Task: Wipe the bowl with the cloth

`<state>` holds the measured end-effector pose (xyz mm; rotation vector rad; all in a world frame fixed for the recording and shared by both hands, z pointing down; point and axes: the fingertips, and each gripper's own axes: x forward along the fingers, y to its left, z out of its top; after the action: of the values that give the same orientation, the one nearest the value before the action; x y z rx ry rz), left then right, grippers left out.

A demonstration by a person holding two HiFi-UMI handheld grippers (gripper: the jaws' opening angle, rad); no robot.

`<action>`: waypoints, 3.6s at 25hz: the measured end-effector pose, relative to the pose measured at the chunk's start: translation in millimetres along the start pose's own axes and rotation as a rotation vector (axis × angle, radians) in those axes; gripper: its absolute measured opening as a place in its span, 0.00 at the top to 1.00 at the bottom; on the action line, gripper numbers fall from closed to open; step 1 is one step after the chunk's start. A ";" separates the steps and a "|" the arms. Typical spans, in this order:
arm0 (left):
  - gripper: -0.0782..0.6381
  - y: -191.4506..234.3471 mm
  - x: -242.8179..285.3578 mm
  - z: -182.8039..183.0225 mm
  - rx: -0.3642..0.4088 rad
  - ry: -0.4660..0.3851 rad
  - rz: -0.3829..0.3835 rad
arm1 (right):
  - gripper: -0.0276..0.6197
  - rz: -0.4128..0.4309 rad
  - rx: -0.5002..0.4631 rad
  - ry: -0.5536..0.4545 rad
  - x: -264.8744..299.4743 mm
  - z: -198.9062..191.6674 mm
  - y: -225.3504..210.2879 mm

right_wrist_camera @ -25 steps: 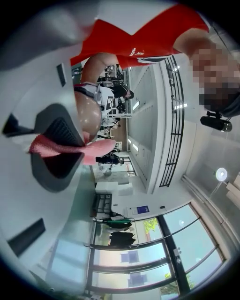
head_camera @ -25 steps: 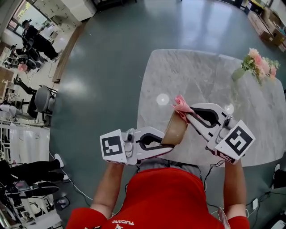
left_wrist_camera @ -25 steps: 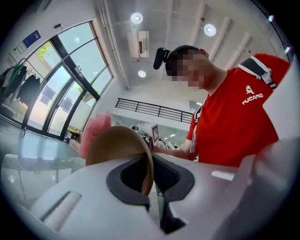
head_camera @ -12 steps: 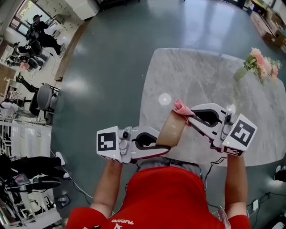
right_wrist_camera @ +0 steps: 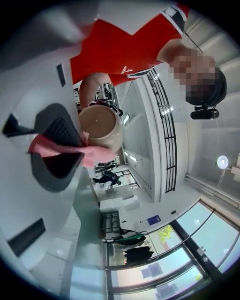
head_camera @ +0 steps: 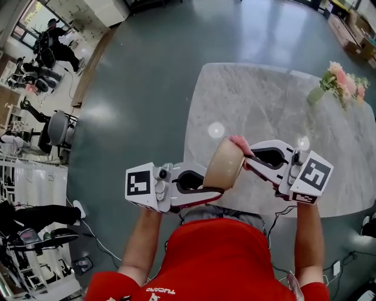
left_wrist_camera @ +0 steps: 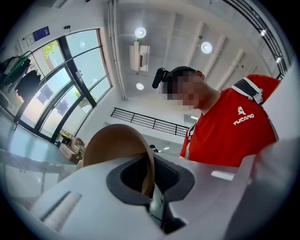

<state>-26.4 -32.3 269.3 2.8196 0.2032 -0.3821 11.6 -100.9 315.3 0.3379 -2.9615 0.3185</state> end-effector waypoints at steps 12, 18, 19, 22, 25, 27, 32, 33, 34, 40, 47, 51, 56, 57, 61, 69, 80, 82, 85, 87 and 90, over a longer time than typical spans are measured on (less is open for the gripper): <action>0.86 6.5 -2.3 6.8 0.020 -0.048 0.032 | 0.92 0.001 0.019 -0.010 4.7 -10.1 6.7; 0.86 5.3 -7.0 3.9 0.005 -0.032 0.046 | 0.92 0.019 0.036 0.010 15.9 -22.8 20.4; 0.87 3.9 -7.8 3.7 0.002 -0.029 0.044 | 0.92 -0.003 0.036 -0.001 15.2 -19.3 16.6; 0.87 3.8 -8.0 4.7 0.002 -0.028 0.052 | 0.92 -0.043 0.035 -0.024 12.5 -11.8 10.1; 0.87 10.7 -8.5 8.8 0.032 -0.054 0.081 | 0.92 -0.016 0.028 0.003 17.3 -16.2 22.1; 0.87 15.3 -11.2 10.4 0.034 -0.064 0.104 | 0.92 0.023 0.015 0.025 24.1 -19.8 36.2; 0.87 20.6 -11.6 12.9 0.051 -0.079 0.114 | 0.92 0.018 0.020 0.029 24.5 -22.8 32.5; 0.87 21.7 -9.8 12.7 0.052 -0.080 0.114 | 0.92 -0.005 0.027 0.025 20.9 -23.3 25.2; 0.87 22.8 -8.1 12.1 0.054 -0.079 0.114 | 0.92 -0.022 0.034 0.025 17.9 -23.8 19.8; 0.87 28.8 -8.2 7.3 0.056 -0.066 0.148 | 0.92 0.082 0.011 0.059 31.0 -24.3 53.1; 0.87 30.9 -4.8 9.2 0.065 -0.072 0.152 | 0.92 0.057 -0.011 0.048 23.1 -19.2 48.2; 0.87 32.3 -3.5 8.4 0.074 -0.062 0.171 | 0.92 0.069 -0.008 0.035 18.3 -13.9 54.5; 0.87 35.9 -2.8 0.5 0.066 -0.047 0.204 | 0.92 0.108 -0.057 0.005 22.4 -2.3 72.5; 0.87 36.8 -2.5 0.2 0.066 -0.049 0.206 | 0.92 0.091 -0.067 0.014 20.9 -4.2 68.7; 0.87 36.6 -1.4 4.9 0.081 -0.052 0.208 | 0.92 0.043 -0.100 0.054 17.6 -13.4 58.8; 0.87 41.0 0.9 -8.6 0.076 -0.009 0.238 | 0.92 0.092 -0.118 0.003 5.7 11.0 71.6; 0.87 40.4 5.9 -8.2 0.083 0.012 0.222 | 0.92 0.043 -0.124 -0.084 -6.3 31.9 58.4; 0.87 38.6 6.2 -9.5 0.084 0.021 0.219 | 0.92 0.027 -0.119 -0.104 -8.1 36.0 57.9; 0.87 38.7 6.3 -10.0 0.085 0.020 0.231 | 0.92 0.023 -0.111 -0.105 -9.4 34.8 56.8; 0.87 40.3 5.4 -9.6 0.083 0.010 0.243 | 0.92 0.037 -0.101 -0.090 -8.0 28.7 57.8; 0.87 39.8 5.9 -12.1 0.080 0.018 0.246 | 0.92 0.037 -0.093 -0.083 -7.3 27.2 59.0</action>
<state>-10.9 -65.9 289.3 2.8804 -0.1581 -0.3145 1.5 -49.3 276.4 0.2919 -3.0540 0.1748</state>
